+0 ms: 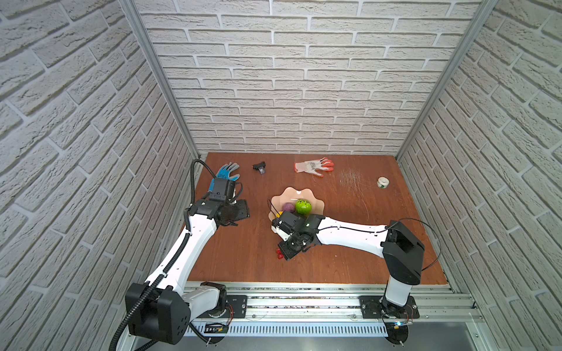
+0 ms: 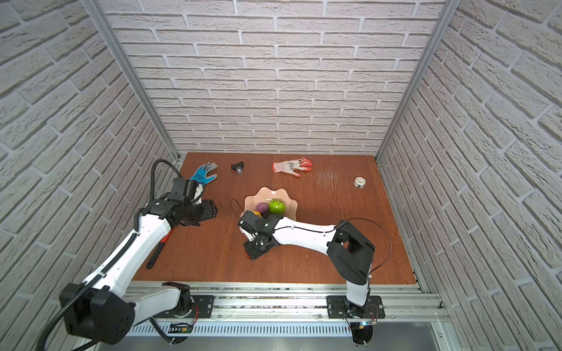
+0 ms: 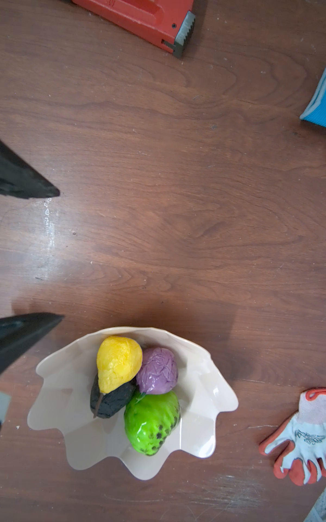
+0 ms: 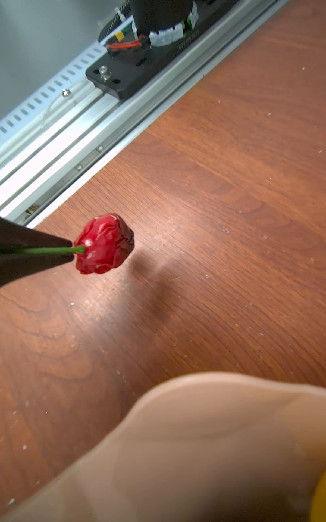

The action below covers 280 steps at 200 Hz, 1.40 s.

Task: Arrange fruit in a fruit bowl
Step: Pick up the fruits from the bottom-center of the table, then place the fruits in the fruit bowl.

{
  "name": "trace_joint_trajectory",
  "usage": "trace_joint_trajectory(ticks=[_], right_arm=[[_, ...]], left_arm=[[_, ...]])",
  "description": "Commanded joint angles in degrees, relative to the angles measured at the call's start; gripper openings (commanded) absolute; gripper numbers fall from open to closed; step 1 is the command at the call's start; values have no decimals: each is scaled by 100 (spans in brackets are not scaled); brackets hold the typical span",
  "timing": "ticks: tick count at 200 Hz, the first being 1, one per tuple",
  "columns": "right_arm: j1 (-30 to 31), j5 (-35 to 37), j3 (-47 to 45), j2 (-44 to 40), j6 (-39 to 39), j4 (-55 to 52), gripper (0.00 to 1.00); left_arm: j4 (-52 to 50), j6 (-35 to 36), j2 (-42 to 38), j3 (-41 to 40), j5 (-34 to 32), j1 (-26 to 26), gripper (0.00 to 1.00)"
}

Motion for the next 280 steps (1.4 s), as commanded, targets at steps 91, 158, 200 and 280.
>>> trace_joint_trajectory(ticks=[91,158,200,280], right_arm=[[-878,-102,633,-809,-603,-544,6],[-1765,4,639,-884,-864,-618,6],[-2121,6,535,-747,-964,-564,6],[-2431,7,365,-330,-1006,-498,6]], left_arm=[[117,-78,-68,-31,45,30,64],[41,-95,-166,-19,-9,30,64],[-68,-71,-161,93,-30,30,64],[-231,-27,-175,267,-114,30,64]])
